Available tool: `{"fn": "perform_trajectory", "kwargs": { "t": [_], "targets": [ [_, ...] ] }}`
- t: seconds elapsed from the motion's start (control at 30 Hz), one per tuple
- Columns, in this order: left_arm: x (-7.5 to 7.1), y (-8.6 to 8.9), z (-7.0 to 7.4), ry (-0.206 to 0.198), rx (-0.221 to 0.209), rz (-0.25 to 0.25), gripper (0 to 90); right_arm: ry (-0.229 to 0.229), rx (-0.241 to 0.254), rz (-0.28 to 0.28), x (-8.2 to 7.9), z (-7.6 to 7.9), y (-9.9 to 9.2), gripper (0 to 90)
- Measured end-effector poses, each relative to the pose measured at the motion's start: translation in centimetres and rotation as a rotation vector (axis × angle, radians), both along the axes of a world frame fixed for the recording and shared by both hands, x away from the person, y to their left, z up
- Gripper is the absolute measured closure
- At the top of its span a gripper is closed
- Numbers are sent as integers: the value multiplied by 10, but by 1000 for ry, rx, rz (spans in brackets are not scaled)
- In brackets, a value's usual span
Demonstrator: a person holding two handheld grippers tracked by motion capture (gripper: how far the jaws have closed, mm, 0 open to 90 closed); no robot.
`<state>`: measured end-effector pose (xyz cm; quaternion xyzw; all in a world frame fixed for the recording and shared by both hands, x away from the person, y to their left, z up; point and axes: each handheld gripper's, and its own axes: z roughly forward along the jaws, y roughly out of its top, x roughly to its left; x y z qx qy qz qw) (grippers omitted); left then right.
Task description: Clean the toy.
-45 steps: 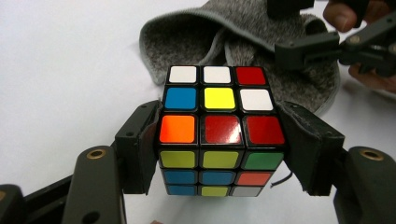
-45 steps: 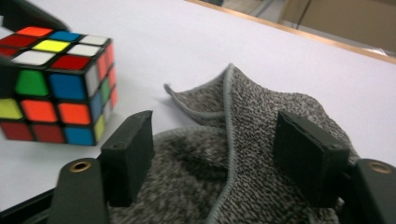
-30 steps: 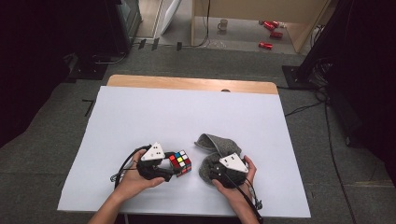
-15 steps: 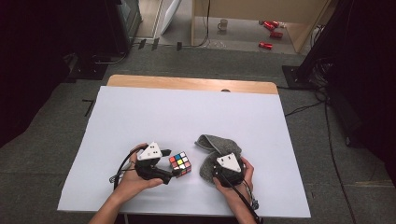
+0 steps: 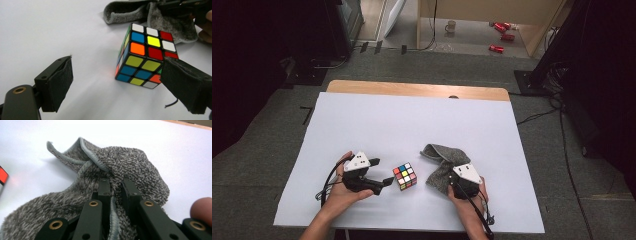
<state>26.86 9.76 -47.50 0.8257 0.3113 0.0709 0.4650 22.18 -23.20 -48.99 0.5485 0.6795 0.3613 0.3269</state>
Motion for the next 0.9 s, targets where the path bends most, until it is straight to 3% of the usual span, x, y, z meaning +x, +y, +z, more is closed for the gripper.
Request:
{"fn": "perform_trajectory", "kwargs": {
  "t": [0.03,0.17,0.43,0.6,0.7,0.9],
  "targets": [
    [0,3,-2,2,-2,6,110,-8,32,8,-1,3,-2,812],
    [1,8,-9,13,12,11,108,-27,70,26,-4,9,-2,812],
    [0,16,-15,26,32,25,102,-71,97,73,-10,22,5,812],
    [-1,20,-17,27,23,26,102,-105,112,117,-16,34,13,811],
    [-2,17,-18,21,42,17,102,-116,122,137,-19,39,18,811],
    [-1,18,-19,30,38,14,103,-119,150,176,-24,46,27,810]
  ]
}}
